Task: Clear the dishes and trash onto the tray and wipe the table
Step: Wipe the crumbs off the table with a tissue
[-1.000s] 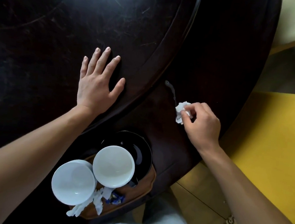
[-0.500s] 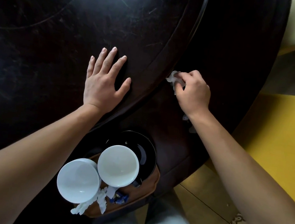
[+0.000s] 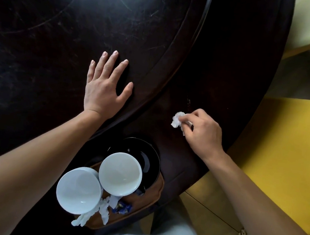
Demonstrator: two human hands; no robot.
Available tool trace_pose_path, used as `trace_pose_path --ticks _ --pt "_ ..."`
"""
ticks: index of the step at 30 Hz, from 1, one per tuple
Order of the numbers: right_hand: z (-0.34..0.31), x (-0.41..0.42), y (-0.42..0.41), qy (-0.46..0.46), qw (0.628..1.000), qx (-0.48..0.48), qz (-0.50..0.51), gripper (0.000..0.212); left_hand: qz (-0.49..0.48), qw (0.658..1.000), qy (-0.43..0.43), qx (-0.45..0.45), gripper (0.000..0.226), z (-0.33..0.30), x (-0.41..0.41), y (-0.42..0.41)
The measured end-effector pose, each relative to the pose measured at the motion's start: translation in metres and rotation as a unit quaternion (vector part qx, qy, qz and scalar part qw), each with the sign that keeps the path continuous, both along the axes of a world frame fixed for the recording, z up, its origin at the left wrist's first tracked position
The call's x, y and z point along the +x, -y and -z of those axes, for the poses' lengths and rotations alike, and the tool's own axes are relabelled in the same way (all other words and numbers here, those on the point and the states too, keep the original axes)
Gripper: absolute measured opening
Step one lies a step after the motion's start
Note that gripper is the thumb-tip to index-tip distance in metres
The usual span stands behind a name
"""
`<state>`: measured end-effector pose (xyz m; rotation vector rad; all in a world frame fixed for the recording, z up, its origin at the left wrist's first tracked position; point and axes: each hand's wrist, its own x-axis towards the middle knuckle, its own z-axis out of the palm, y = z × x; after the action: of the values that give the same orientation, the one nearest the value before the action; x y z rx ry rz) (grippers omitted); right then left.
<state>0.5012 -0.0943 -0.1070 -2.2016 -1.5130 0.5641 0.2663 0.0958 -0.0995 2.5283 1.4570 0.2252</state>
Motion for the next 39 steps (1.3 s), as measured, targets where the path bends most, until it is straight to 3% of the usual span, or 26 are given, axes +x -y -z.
trace_pose_path --ticks 5,8,10,13,16,25,33,39 --pt "-0.01 0.033 -0.009 -0.01 0.993 0.051 0.106 0.015 0.003 1.0 0.013 -0.019 0.064 -0.006 0.001 -0.001" --pt "-0.008 0.058 0.0 0.011 0.986 0.045 0.159 0.013 0.077 0.995 0.069 0.002 0.054 -0.021 0.008 0.006" --pt "-0.003 0.066 0.017 0.014 0.982 0.027 0.184 0.014 0.138 0.989 0.06 0.009 0.051 -0.026 0.015 0.013" --pt "0.001 0.067 0.047 0.003 0.978 0.015 0.21 0.019 0.15 0.989 0.014 -0.009 0.056 -0.015 0.017 0.016" --pt "0.004 0.052 0.073 -0.011 0.978 0.005 0.21 0.02 0.154 0.988 -0.018 -0.007 0.06 -0.004 0.012 0.016" --pt "0.007 -0.005 0.079 -0.024 0.985 -0.019 0.17 0.014 0.138 0.99 0.004 0.004 0.058 -0.001 0.02 0.018" --pt "-0.001 0.024 0.038 -0.015 0.982 0.026 0.186 0.013 0.124 0.992 0.014 0.005 0.057 -0.001 0.028 0.016" --pt "0.001 0.036 0.009 -0.004 0.994 -0.034 0.108 0.023 0.113 0.993 0.022 0.005 0.056 0.0 0.033 0.015"
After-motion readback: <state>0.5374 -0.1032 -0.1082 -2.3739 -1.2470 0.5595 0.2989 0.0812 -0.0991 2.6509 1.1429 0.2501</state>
